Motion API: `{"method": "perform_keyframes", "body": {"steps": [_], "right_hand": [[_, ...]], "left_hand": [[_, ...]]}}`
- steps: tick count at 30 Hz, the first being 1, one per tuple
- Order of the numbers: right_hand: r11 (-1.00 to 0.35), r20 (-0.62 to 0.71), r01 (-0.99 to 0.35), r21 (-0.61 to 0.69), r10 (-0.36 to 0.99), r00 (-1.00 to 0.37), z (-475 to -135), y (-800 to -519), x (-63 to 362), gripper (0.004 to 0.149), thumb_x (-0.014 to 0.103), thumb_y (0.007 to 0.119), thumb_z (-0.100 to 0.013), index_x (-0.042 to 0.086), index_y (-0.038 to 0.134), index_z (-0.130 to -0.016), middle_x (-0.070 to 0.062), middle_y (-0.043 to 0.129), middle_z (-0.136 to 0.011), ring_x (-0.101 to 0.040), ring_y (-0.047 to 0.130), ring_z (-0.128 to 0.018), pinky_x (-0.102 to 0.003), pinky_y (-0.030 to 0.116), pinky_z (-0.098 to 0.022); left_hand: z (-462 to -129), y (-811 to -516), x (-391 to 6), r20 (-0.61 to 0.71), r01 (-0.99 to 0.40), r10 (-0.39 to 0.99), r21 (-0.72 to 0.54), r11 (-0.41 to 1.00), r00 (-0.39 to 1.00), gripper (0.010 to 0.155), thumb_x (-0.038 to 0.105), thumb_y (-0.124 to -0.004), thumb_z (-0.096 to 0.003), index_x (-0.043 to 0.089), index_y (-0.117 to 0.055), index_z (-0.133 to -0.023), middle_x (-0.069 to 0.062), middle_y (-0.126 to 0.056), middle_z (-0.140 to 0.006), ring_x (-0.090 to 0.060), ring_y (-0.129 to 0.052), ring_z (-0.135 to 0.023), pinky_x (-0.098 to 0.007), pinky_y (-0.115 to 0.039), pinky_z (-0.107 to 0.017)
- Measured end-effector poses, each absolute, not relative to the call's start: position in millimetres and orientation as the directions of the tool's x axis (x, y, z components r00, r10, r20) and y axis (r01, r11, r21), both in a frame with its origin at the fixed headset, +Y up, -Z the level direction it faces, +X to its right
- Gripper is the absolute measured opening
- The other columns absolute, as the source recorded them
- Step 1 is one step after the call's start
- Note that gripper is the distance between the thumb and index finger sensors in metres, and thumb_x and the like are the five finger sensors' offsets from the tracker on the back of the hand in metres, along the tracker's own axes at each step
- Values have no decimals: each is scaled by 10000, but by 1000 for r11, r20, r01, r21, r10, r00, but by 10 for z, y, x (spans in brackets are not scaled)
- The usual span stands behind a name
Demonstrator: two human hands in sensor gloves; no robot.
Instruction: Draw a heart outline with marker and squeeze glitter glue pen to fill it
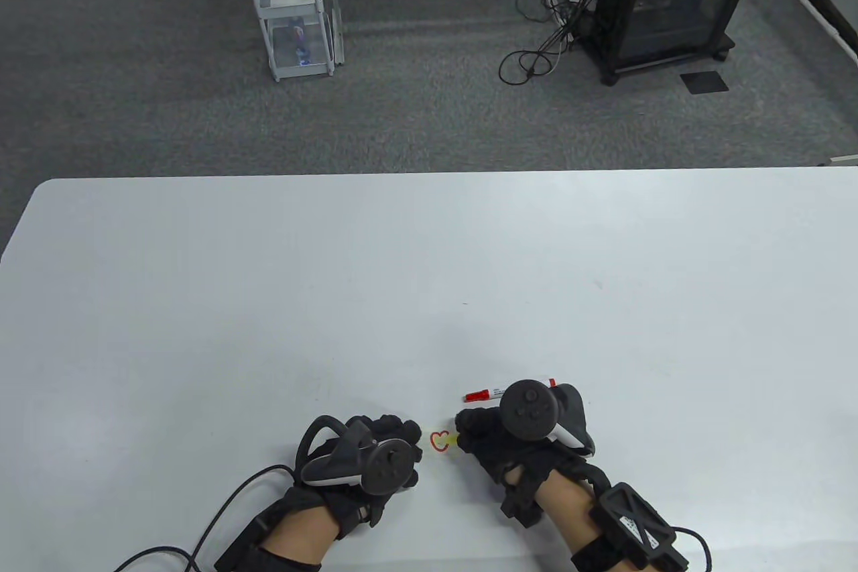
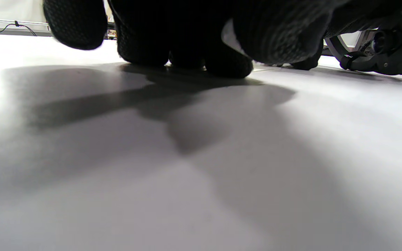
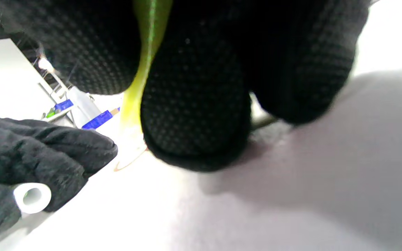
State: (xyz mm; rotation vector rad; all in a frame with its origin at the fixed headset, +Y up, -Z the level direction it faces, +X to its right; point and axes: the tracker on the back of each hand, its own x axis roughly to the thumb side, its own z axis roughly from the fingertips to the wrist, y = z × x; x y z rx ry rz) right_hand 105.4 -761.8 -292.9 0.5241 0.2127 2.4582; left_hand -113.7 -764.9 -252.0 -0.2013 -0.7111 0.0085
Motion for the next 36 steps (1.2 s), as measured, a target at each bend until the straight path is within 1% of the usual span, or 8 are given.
{"method": "perform_keyframes", "body": {"steps": [6,10,14,20,23,28,36], "right_hand": [[-819,343,-495,289,571,-746,-2917,-7600,1032,462,354,871,-422,97,905,-804,-102,1050,-603,-129,1116,-324,-358,959,-293],[-809,330,-521,273,588,-739,-2920,-7617,1044,468,350,869,-422,89,898,-810,-112,1048,-598,-130,1112,-313,-357,958,-278],[-815,335,-498,298,578,-745,-2923,-7600,1036,459,344,875,-419,90,907,-801,-109,1049,-600,-134,1115,-320,-362,959,-288],[-808,334,-514,289,588,-737,-2919,-7606,1050,462,343,873,-419,88,904,-802,-111,1049,-597,-131,1115,-315,-358,961,-282],[-818,340,-493,295,572,-746,-2916,-7588,1044,459,341,879,-415,89,909,-797,-105,1053,-597,-131,1119,-317,-358,966,-288],[-796,311,-539,276,605,-733,-2940,-7595,1105,468,337,868,-420,64,899,-800,-114,1051,-589,-131,1121,-309,-363,969,-280],[-798,300,-533,282,601,-741,-2951,-7597,1121,469,344,872,-421,69,899,-799,-108,1054,-582,-118,1121,-305,-350,971,-277]], "left_hand": [[-2520,-7649,-1137,647,61,76,-186,981,758,462,497,-745,-498,255,-789,-889,5,-727,-1103,-285,-730,-1009,-554,-665,-689],[-2520,-7649,-1137,647,61,76,-186,981,758,460,496,-745,-498,255,-791,-888,6,-727,-1102,-287,-731,-1009,-555,-666,-688],[-2520,-7649,-1137,647,61,76,-186,981,758,462,496,-746,-497,254,-791,-888,4,-727,-1102,-286,-731,-1009,-555,-665,-689],[-2520,-7649,-1137,647,61,76,-186,981,758,462,496,-746,-497,255,-790,-889,4,-727,-1103,-288,-730,-1008,-556,-664,-689],[-2520,-7649,-1137,647,61,76,-186,981,758,462,495,-746,-498,252,-790,-889,2,-725,-1103,-288,-729,-1009,-556,-664,-689],[-2520,-7649,-1137,647,61,76,-186,981,758,462,494,-746,-499,251,-790,-889,3,-726,-1103,-290,-730,-1009,-556,-664,-689],[-2520,-7650,-1136,648,60,77,-188,980,758,461,495,-745,-499,253,-789,-889,3,-725,-1103,-287,-730,-1009,-556,-664,-689]]}}
